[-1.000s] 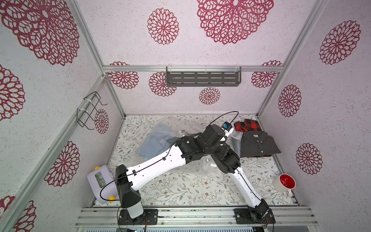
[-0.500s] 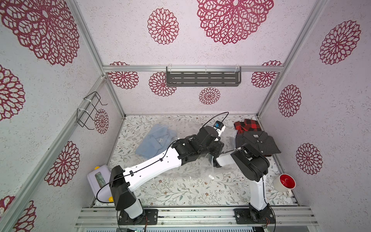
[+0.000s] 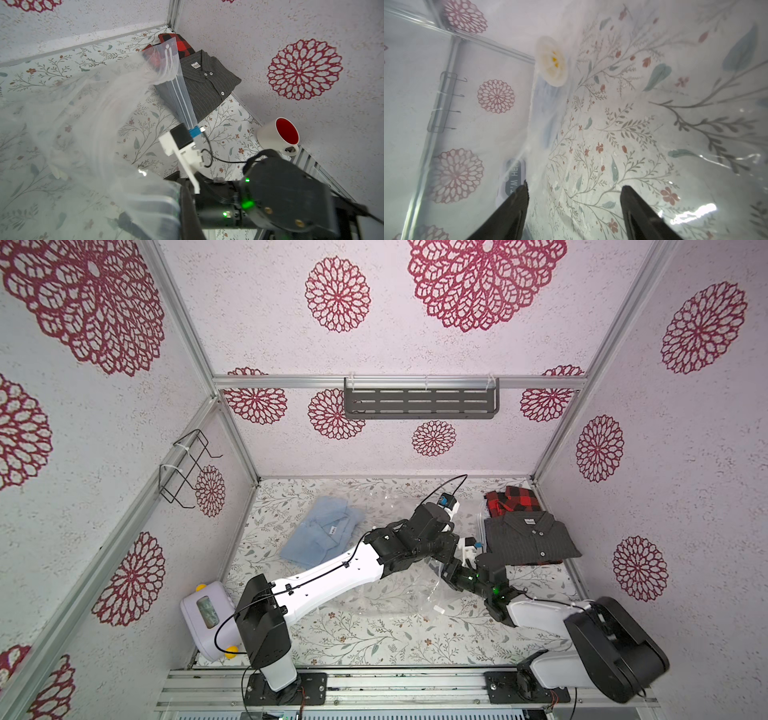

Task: Place the folded shirt into the vacuum bag
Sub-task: Adjust the vacuum bag at the center of the board.

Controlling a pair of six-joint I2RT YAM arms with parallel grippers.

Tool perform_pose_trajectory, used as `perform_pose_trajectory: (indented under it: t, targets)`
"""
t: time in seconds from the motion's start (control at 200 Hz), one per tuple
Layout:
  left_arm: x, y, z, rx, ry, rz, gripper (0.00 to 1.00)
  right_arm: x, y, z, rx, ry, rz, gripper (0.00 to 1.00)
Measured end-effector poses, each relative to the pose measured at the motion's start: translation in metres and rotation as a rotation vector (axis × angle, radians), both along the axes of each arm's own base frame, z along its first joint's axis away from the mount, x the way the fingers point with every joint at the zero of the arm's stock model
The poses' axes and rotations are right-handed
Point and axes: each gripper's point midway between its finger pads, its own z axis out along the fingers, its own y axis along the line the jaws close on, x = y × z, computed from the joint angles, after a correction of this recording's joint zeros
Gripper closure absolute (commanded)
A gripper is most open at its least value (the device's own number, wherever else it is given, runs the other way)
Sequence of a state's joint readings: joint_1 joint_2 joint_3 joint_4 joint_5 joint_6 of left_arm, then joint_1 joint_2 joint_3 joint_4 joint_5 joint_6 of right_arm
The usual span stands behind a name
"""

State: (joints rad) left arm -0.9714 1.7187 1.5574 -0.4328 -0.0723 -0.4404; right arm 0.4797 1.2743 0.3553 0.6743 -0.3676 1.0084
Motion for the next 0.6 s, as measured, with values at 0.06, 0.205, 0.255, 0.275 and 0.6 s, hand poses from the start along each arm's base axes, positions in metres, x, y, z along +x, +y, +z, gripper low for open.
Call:
perform_pose_trajectory:
  t: [0.06, 0.205, 0.255, 0.275, 0.6]
  targets:
    - [0.004, 0.000, -0.005, 0.002, 0.005, 0.008, 1.00, -0.002, -0.011, 0.016, -0.006, -0.047, -0.018, 0.24]
    - [0.013, 0.002, -0.020, 0.004, 0.024, 0.031, 1.00, -0.003, -0.046, 0.042, -0.044, -0.117, -0.098, 0.22]
    - [0.016, 0.004, -0.026, 0.006, 0.030, 0.042, 1.00, -0.003, -0.061, 0.046, -0.062, -0.132, -0.133, 0.22]
    - [0.018, 0.005, -0.028, 0.008, 0.033, 0.046, 1.00, -0.002, -0.066, 0.047, -0.068, -0.132, -0.147, 0.21]
    - [0.036, 0.026, -0.053, 0.021, 0.066, 0.114, 1.00, 0.001, -0.133, 0.023, -0.165, -0.046, -0.291, 0.21]
